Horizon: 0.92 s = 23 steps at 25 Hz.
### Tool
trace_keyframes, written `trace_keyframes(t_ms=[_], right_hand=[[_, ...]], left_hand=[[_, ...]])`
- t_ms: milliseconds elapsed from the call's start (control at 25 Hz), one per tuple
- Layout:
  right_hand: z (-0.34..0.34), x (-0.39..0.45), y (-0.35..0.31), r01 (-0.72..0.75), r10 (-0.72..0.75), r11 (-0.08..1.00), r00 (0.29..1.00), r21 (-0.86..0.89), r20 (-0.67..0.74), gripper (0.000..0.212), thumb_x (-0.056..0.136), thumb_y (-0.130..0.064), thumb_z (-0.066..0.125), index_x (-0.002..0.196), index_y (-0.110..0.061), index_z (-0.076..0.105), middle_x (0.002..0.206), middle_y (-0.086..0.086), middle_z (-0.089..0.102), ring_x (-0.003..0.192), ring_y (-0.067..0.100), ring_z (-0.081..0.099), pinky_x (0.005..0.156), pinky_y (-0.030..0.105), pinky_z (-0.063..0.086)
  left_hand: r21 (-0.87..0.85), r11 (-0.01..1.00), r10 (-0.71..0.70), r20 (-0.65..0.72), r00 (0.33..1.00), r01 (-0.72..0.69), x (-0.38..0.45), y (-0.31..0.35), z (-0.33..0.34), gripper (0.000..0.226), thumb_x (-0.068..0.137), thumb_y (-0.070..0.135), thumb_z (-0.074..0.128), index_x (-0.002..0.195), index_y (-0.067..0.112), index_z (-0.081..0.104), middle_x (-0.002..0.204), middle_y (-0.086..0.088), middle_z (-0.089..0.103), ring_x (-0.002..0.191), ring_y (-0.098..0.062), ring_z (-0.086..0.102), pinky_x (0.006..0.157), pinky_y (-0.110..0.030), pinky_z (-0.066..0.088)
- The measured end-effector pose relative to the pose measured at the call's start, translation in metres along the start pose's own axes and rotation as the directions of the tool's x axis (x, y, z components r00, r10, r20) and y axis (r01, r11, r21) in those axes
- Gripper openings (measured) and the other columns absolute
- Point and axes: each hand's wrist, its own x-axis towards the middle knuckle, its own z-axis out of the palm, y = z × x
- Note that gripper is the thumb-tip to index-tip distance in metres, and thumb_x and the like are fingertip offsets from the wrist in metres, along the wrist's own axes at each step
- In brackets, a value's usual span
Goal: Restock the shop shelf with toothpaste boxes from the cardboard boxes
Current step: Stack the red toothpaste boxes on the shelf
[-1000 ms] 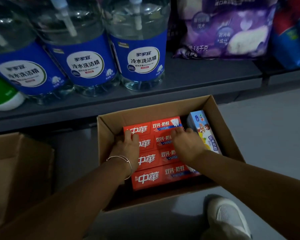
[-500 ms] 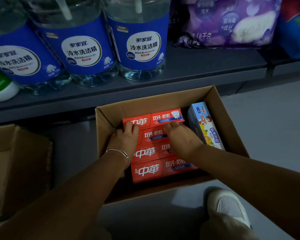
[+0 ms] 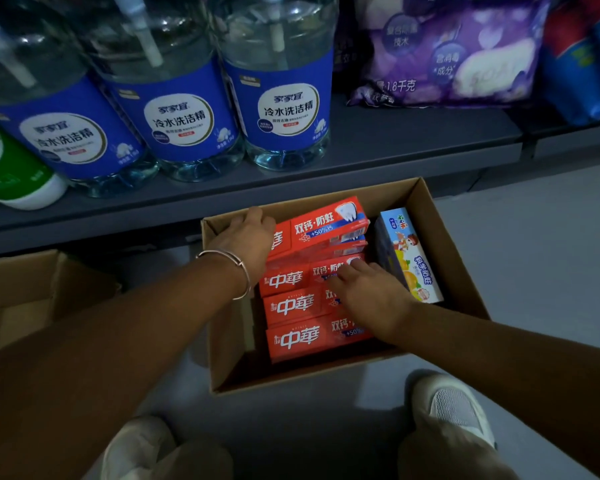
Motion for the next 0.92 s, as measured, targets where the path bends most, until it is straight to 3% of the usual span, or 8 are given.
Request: trace_keyframes(t_ms=[120, 320, 520, 680, 920], right_hand=[[0.011, 0.019, 0.002, -0.107, 0.103, 0.993, 0.990, 0.043, 0.098, 0.059, 0.094, -0.044, 0.046, 0.142, -0.016, 0.029, 0.147, 0.010, 0.033, 0.137, 0.028, 0.027, 0.111, 0.044, 0.025], [0.015, 0.037, 0.008, -0.169, 0.151, 0.982, 0.970, 0.083, 0.189, 0.072, 0.086, -0.061, 0.047, 0.142, -0.020, 0.028, 0.149, 0.010, 0.028, 0.140, 0.028, 0.022, 0.113, 0.047, 0.018], [0.012, 0.042, 0.003, -0.215, 0.207, 0.973, 0.973, 0.077, 0.104, 0.070, 0.085, -0.061, 0.050, 0.137, -0.017, 0.033, 0.144, 0.010, 0.034, 0.136, 0.028, 0.027, 0.111, 0.046, 0.022], [0.013, 0.033, 0.000, -0.114, 0.109, 0.992, 0.991, 0.054, 0.078, 0.072, 0.085, -0.060, 0.049, 0.139, -0.017, 0.030, 0.143, 0.008, 0.035, 0.136, 0.027, 0.027, 0.111, 0.044, 0.023], [0.016, 0.035, 0.005, -0.083, 0.083, 0.997, 0.996, -0.002, 0.028, 0.063, 0.091, -0.051, 0.048, 0.140, -0.014, 0.032, 0.144, 0.007, 0.035, 0.136, 0.026, 0.028, 0.111, 0.043, 0.025]], left_hand=[[-0.016, 0.999, 0.042, 0.022, 0.999, -0.042, 0.005, 0.006, 0.001, 0.050, 0.082, 0.015, 0.066, 0.125, 0.010, 0.041, 0.128, -0.009, 0.037, 0.119, -0.027, 0.045, 0.099, -0.036, 0.040], [-0.064, 0.996, 0.066, 0.021, 0.998, -0.064, 0.009, 0.006, 0.005, 0.053, 0.081, 0.018, 0.068, 0.127, 0.012, 0.041, 0.126, -0.008, 0.038, 0.118, -0.026, 0.045, 0.099, -0.036, 0.042], [-0.071, 0.995, 0.065, 0.001, 0.998, -0.065, 0.009, 0.001, 0.006, 0.054, 0.080, 0.018, 0.070, 0.125, 0.012, 0.042, 0.125, -0.008, 0.039, 0.117, -0.026, 0.046, 0.099, -0.036, 0.043], [-0.079, 0.995, 0.063, -0.008, 0.998, -0.064, 0.008, -0.003, 0.006, 0.053, 0.079, 0.022, 0.070, 0.123, 0.013, 0.043, 0.123, -0.007, 0.040, 0.115, -0.026, 0.048, 0.098, -0.037, 0.044], [-0.100, 0.993, 0.068, -0.009, 0.998, -0.069, 0.009, -0.003, 0.005, 0.054, 0.083, 0.036, 0.066, 0.126, 0.014, 0.042, 0.124, -0.007, 0.040, 0.117, -0.025, 0.046, 0.099, -0.037, 0.042]])
